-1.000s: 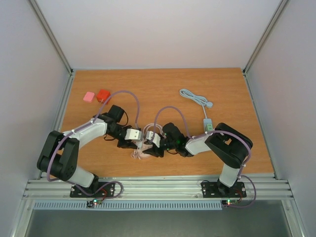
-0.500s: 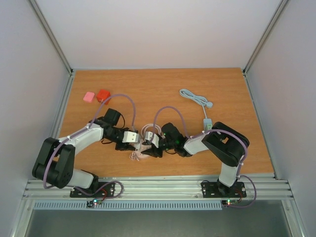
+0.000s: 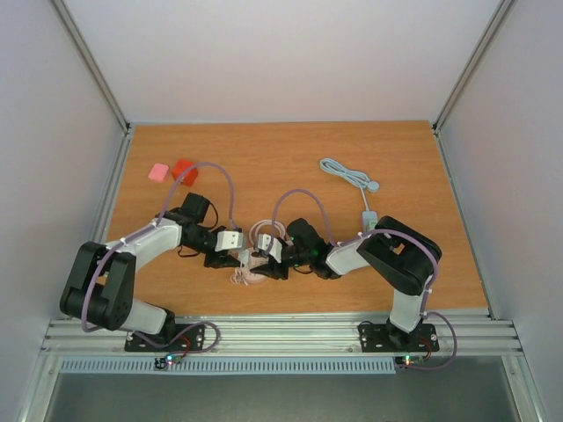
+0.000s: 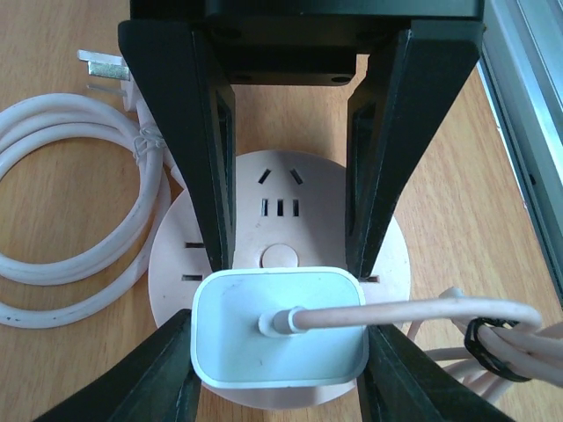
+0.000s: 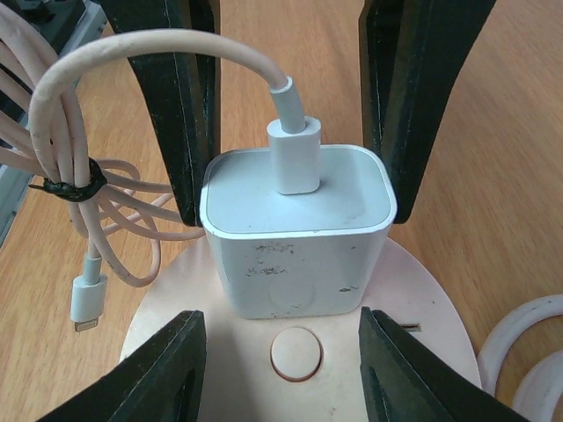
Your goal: Pull the plug off the socket
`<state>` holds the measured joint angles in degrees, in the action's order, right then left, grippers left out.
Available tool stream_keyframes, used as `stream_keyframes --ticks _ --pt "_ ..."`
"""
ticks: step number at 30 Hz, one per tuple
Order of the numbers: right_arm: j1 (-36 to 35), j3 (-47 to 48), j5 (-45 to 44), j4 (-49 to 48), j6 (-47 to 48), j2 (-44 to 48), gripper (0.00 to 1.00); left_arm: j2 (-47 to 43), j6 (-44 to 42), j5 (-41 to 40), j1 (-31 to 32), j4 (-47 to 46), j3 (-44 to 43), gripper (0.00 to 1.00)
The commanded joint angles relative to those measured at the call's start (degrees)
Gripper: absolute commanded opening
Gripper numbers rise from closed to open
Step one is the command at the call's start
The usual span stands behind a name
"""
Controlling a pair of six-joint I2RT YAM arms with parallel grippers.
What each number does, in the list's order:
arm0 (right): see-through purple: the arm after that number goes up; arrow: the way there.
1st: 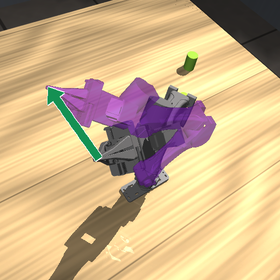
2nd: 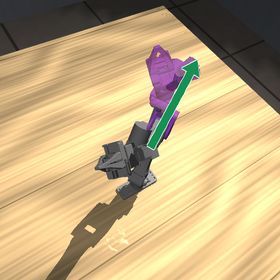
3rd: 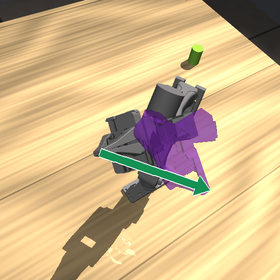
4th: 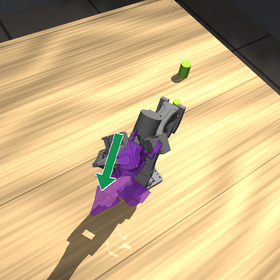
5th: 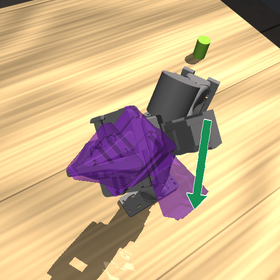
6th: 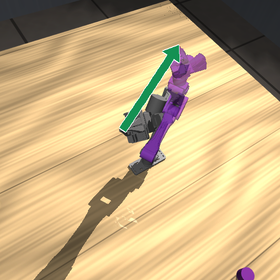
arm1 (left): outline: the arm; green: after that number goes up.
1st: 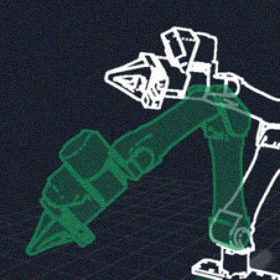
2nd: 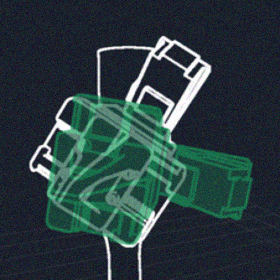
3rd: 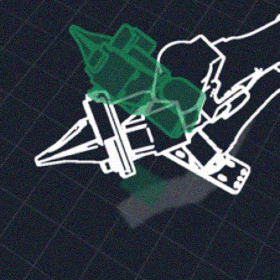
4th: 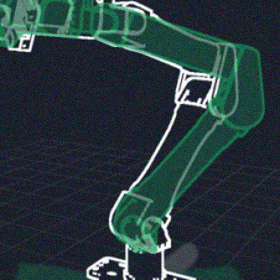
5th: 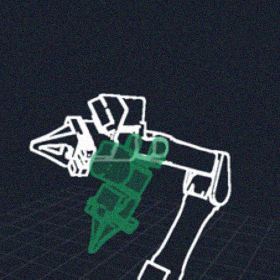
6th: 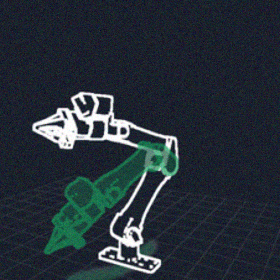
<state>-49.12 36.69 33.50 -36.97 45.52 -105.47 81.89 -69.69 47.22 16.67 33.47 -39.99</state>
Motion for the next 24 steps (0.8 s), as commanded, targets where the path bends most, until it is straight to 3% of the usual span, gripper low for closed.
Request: stream_keyframes --ticks 1,17,24 --pt "-0.10 -1.19 -4.22 8.05 0.81 -3.77 0.50 -0.31 -0.85 9.27 -0.86 1.18 -2.95 0.24" --pt "-0.10 -0.39 -4.62 9.19 1.14 -5.61 0.50 -7.94 -2.55 1.36 0.37 -5.85 2.17 0.23" --pt "-0.11 -0.04 -4.95 9.55 1.33 -6.20 0.50 -7.20 1.18 4.39 -0.02 -5.74 1.11 0.22"
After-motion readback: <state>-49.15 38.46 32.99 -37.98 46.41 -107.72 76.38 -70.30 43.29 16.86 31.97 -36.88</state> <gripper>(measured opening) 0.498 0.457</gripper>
